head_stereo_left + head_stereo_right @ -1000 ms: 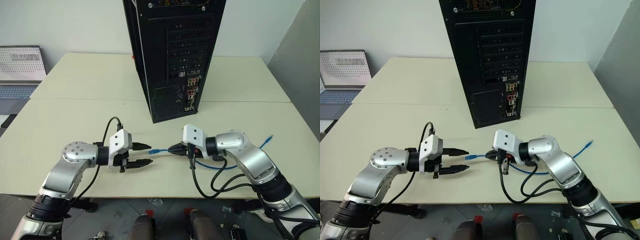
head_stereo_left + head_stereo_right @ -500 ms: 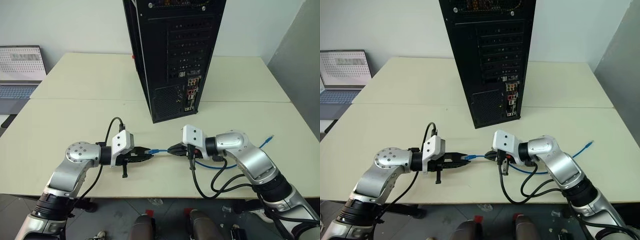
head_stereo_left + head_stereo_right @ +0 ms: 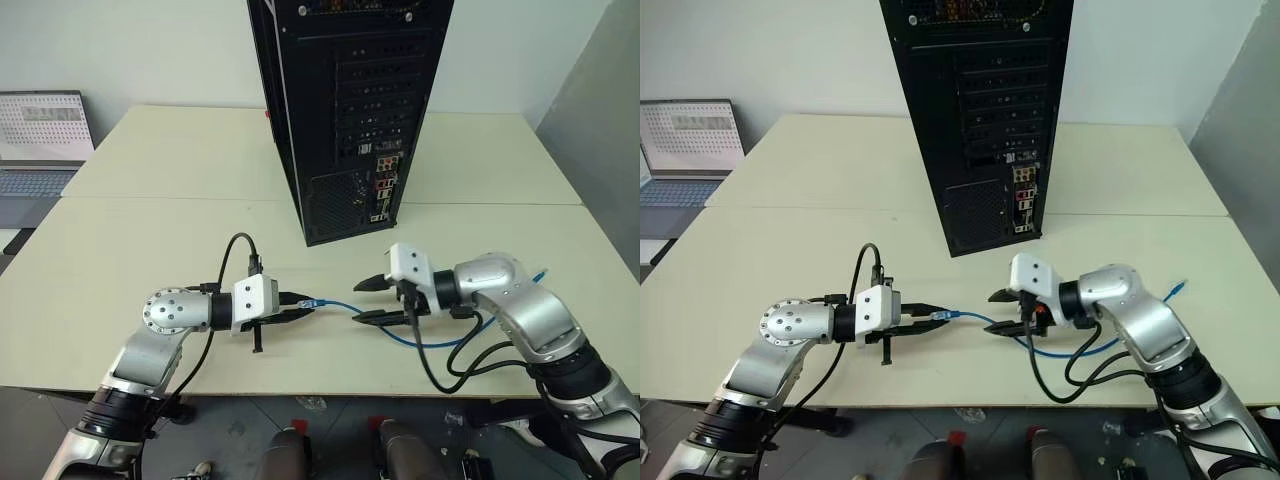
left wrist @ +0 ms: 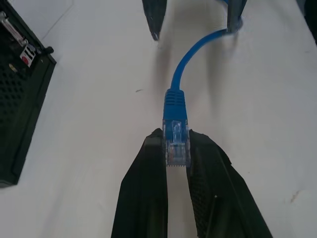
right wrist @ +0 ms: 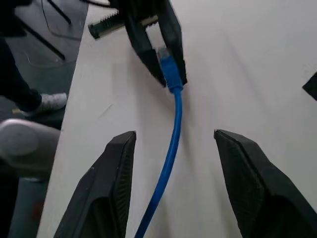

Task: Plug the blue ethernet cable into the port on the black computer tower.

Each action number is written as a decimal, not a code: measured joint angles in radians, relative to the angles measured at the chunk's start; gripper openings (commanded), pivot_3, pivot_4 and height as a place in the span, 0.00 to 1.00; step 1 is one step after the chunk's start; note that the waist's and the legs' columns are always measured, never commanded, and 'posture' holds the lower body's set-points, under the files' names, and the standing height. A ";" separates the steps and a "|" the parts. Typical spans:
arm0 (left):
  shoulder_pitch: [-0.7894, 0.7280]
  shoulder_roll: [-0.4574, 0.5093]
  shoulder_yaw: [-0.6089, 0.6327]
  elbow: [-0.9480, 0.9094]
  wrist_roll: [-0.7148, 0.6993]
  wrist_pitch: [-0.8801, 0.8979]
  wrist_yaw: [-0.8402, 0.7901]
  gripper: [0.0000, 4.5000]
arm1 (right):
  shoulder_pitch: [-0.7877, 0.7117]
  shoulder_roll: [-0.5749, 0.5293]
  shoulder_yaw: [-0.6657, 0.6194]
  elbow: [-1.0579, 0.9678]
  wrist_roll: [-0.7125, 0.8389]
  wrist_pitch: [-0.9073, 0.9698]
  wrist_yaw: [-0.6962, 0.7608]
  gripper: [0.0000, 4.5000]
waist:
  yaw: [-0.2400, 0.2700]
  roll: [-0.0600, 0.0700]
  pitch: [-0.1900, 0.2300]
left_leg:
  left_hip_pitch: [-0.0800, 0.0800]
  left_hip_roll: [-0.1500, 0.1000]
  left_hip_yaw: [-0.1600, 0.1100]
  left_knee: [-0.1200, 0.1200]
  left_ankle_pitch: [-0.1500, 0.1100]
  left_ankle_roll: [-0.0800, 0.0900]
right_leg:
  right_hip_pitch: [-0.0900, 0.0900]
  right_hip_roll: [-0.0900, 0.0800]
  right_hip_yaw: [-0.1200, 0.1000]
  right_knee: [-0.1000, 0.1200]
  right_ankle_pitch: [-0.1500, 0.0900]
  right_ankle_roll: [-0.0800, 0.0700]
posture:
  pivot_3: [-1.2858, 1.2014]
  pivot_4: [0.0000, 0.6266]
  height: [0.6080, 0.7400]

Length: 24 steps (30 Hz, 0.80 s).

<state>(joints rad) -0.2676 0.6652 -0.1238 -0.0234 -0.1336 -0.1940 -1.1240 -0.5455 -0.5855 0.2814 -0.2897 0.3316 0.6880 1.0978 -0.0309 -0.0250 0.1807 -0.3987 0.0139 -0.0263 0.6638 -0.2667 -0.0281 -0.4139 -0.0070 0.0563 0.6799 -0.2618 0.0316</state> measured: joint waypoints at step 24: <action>-0.033 -0.106 0.011 0.221 0.433 -0.859 0.499 0.06 | 0.082 0.186 -0.146 -0.055 0.352 0.331 -0.257 0.56 | 0.000 0.000 0.000 | 0.000 -0.001 -0.001 0.000 0.000 0.000 | 0.001 -0.002 -0.002 0.000 0.000 0.000 | 0.52 0.24 1.00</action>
<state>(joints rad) -0.3008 0.5590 -0.1125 0.1976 0.2992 -1.0535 -0.6250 -0.4636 -0.3994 0.1351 -0.3448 0.6834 1.0190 0.8409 -0.0311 -0.0250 0.1806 -0.3987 0.0130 -0.0274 0.6639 -0.2667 -0.0279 -0.4130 -0.0087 0.0541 0.6801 -0.2617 0.0318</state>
